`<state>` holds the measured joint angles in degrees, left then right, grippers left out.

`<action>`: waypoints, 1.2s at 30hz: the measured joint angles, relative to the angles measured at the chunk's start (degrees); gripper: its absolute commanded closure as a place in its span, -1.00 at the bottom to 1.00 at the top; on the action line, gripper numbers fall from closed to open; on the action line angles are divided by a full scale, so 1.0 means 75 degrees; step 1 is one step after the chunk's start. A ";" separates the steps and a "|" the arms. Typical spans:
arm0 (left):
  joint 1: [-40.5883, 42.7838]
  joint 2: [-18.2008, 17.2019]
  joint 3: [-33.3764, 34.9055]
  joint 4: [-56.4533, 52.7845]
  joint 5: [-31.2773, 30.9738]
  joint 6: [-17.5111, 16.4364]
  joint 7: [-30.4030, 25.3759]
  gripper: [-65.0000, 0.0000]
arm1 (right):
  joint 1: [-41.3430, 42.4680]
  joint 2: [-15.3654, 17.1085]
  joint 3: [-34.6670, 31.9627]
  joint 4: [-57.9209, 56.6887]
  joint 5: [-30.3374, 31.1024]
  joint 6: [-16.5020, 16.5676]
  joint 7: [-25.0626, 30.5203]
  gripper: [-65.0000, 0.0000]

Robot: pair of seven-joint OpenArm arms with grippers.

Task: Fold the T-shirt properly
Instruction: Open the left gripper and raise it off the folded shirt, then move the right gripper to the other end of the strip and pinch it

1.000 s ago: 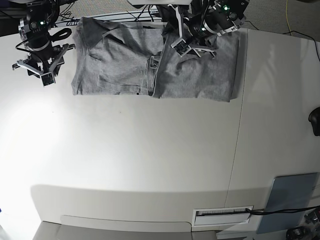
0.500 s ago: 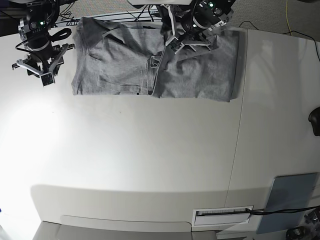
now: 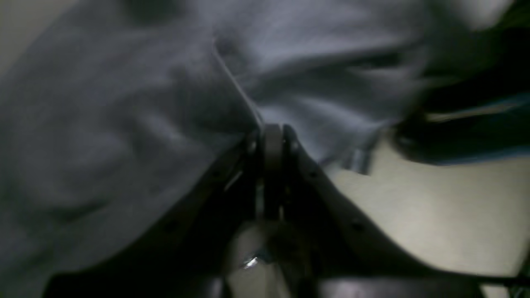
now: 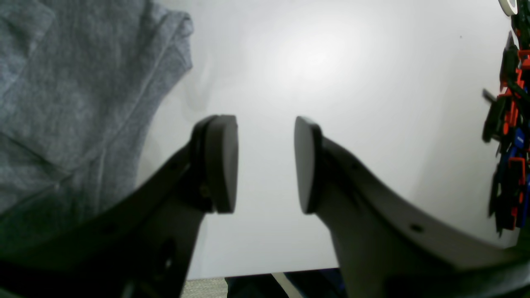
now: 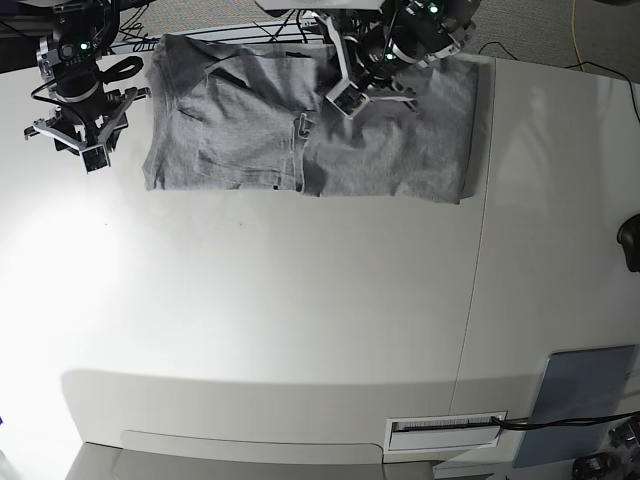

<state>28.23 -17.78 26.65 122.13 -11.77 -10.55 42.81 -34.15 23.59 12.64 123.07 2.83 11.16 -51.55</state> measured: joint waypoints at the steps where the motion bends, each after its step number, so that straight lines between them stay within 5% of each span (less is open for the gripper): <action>1: 0.0000 -0.0003 0.0000 -0.0006 -0.0329 -0.0329 0.0047 1.00 | 0.0000 0.0000 0.0000 0.0000 0.0000 0.0000 0.0000 0.30; 6: -0.0058 -0.0023 -0.0035 -0.0035 -0.0769 -0.0772 0.0026 1.00 | 0.0003 0.0000 0.0000 0.0000 0.0000 0.0000 0.0006 0.30; 13: -0.0254 -0.0020 -0.0012 -0.0035 -0.0912 -0.0871 0.0114 0.04 | 0.0000 0.0000 0.0000 0.0000 0.0000 0.0000 0.0029 0.30; 15: -0.0388 -0.0020 0.0006 -0.0035 -0.0930 -0.0965 0.0184 -0.08 | 0.0000 0.0003 0.0000 0.0000 0.0000 0.0000 0.0140 0.30; 20: -0.0845 -0.0020 -0.0047 -0.0035 -0.0303 -0.0924 0.0227 -0.08 | 0.0000 0.0003 0.0000 0.0000 -0.0012 0.0000 0.0312 0.30; 24: -0.1023 0.0003 -0.0874 -0.0035 0.0259 -0.0137 0.0157 -0.07 | 0.0003 0.0003 0.0000 0.0000 -0.0117 0.0006 0.0184 0.29; 30: -0.0921 0.0003 -0.2871 -0.0032 0.0012 -0.0752 0.0067 -0.03 | 0.0000 0.0023 0.0251 -0.0003 0.0064 0.0009 -0.0111 -0.09; 33: -0.0662 0.0006 -0.3724 -0.0032 -0.0035 -0.0828 -0.0201 -0.02 | 0.0009 0.0026 0.0743 -0.0175 0.1035 0.0000 -0.0189 -0.09; 36: -0.0525 0.0017 -0.4605 -0.0035 -0.0026 -0.0825 -0.0379 -0.02 | 0.0006 0.0006 0.1230 -0.0650 0.2235 0.0539 -0.0440 -0.09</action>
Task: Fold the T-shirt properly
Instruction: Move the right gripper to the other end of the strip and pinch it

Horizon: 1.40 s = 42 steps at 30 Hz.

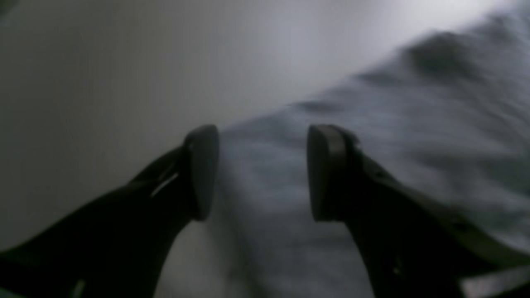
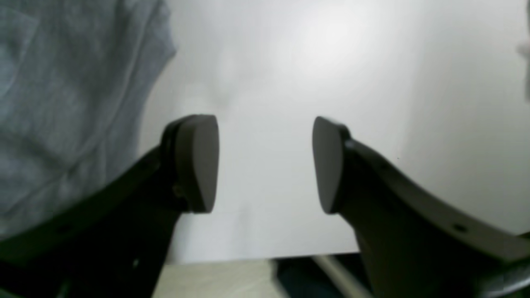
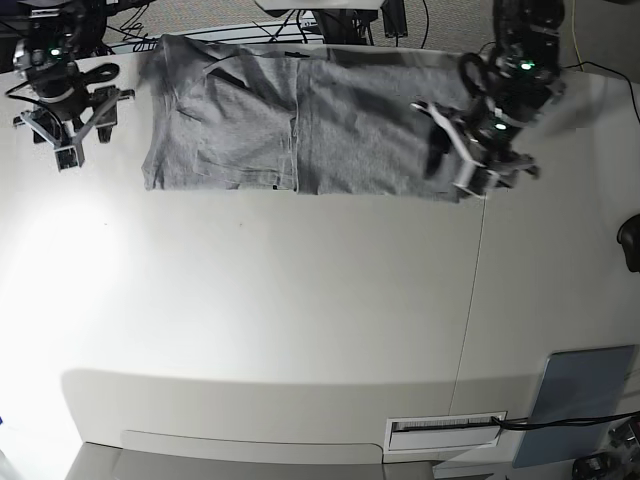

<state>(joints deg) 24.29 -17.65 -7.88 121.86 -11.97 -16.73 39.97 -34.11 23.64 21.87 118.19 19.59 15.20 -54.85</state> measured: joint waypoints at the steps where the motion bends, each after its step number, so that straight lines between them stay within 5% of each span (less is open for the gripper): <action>1: -0.0006 0.0003 -0.0280 -0.0032 -0.0012 0.0000 -0.0012 -0.02 | -0.0003 -0.0023 0.0140 -0.0210 0.0446 0.0198 -0.0038 -0.09; 6: 0.0000 0.0006 -0.1276 -0.0303 -0.0560 -0.0026 0.0067 -0.02 | 0.0000 -0.0082 0.0332 -0.1151 0.2361 0.1186 -0.0495 -0.09; 11: -0.0003 0.0035 -0.1387 -0.0335 -0.0962 -0.0411 0.0236 -0.02 | 0.0006 -0.0662 0.0332 -0.1801 0.3369 0.1647 -0.0603 -0.09; 23: -0.0003 0.0041 -0.1387 -0.0338 -0.1020 -0.0551 0.0262 -0.02 | 0.0172 -0.1402 0.0291 -0.1874 0.3427 0.1693 -0.0478 -0.08; 38: -0.0003 0.0041 -0.1387 -0.0338 -0.1020 -0.0551 0.0321 -0.01 | 0.0813 -0.1483 -0.1326 -0.1795 0.2506 0.0787 0.0006 -0.08; 42: -0.0003 0.0041 -0.1387 -0.0338 -0.1020 -0.0551 0.0321 -0.01 | 0.0819 -0.1489 -0.1326 -0.1801 0.2136 0.0705 0.0207 0.41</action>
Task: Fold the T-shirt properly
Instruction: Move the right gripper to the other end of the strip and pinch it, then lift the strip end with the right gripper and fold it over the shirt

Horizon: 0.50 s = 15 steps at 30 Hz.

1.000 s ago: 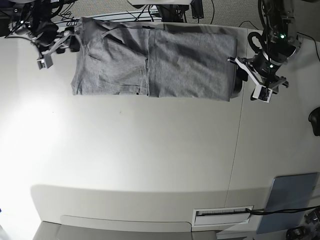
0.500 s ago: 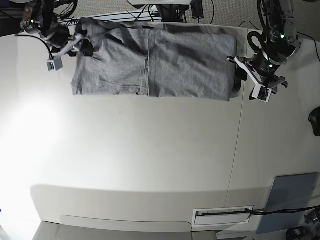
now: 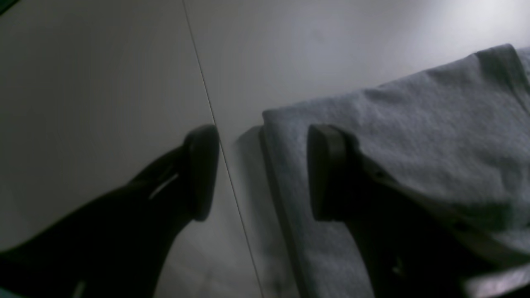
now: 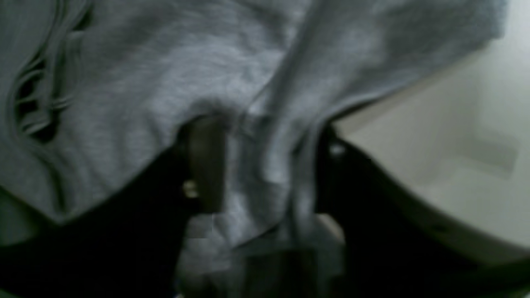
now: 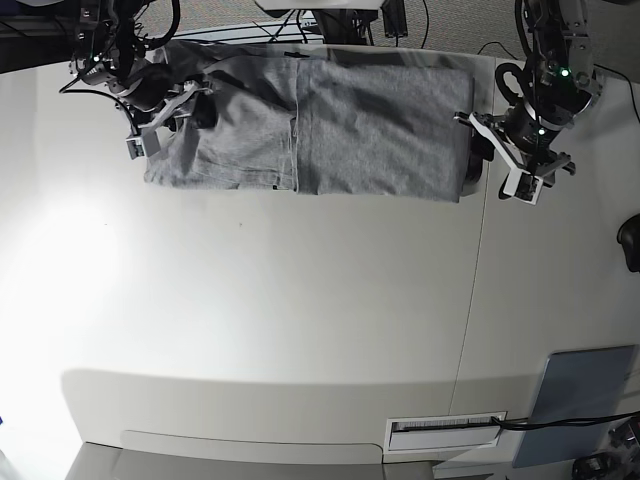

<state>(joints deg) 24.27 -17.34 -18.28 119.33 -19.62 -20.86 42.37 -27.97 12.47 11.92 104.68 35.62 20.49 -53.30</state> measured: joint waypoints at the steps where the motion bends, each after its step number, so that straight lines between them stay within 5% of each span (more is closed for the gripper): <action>1: -0.0003 0.0000 0.0000 0.0000 0.0000 0.0000 0.0000 -0.02 | 0.0000 -0.0003 0.0000 -0.0003 -0.0184 -0.0015 0.0085 0.62; 3: 0.0000 0.0000 0.0000 0.0000 0.0003 0.0000 0.0000 -0.02 | -0.0009 -0.0012 -0.0006 -0.0015 -0.0475 -0.0050 0.0201 1.00; 8: 0.0003 0.0000 0.0000 0.0000 0.0003 0.0000 0.0064 -0.02 | -0.0017 -0.0015 0.0219 -0.0015 -0.1172 0.0009 0.0600 1.00; 15: 0.0245 0.0000 0.0000 -0.0032 0.0003 -0.0003 0.0058 -0.01 | -0.0099 0.0012 0.1358 0.0976 -0.1445 -0.0192 0.0192 1.00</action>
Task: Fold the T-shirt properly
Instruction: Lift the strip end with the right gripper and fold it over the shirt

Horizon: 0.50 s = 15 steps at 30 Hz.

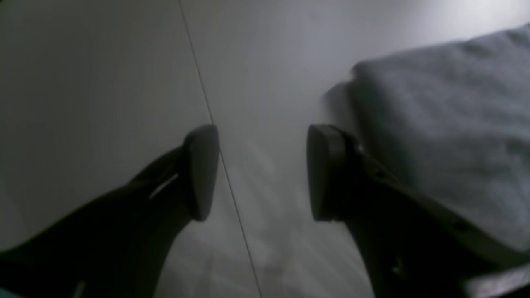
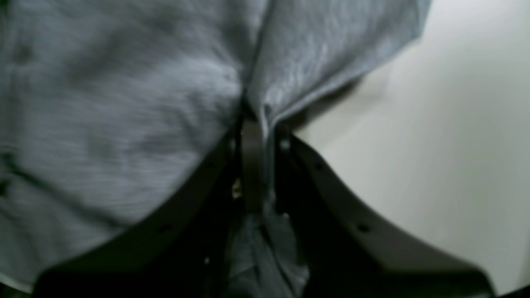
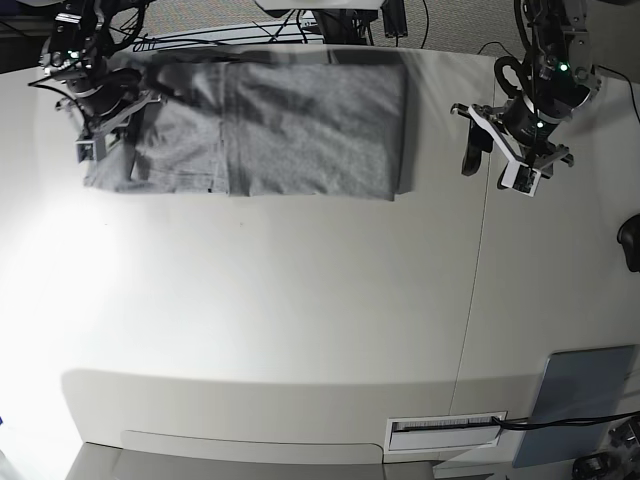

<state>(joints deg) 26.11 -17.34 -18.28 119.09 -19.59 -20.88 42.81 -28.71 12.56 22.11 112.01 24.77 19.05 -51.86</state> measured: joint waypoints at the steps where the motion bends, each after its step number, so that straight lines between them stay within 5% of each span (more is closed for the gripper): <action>1: 0.0006 0.0000 0.0000 -0.0047 -0.0003 0.0000 -0.0003 -0.01 | 0.0020 -0.0006 -0.0015 0.0277 0.0105 0.0026 -0.0096 1.00; 8: -0.0012 0.0000 -0.0006 -0.1000 -0.0003 -0.0321 -0.0431 -0.02 | 0.0017 -0.0128 -0.1259 0.1871 0.0644 0.0017 -0.0717 1.00; 12: -0.0009 0.0003 0.0015 -0.1746 -0.0006 -0.0868 -0.0749 -0.01 | 0.0047 -0.0551 -0.2771 0.2396 0.0166 0.0023 -0.0743 1.00; 15: -0.0012 0.0000 0.0006 -0.2200 -0.0175 -0.1207 -0.0752 -0.02 | 0.0329 -0.0828 -0.3987 0.2416 -0.0729 -0.0420 -0.0775 1.00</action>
<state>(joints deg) 26.02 -17.34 -18.24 102.59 -20.91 -29.93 37.17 -26.24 6.35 -7.79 130.13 19.31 15.90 -57.67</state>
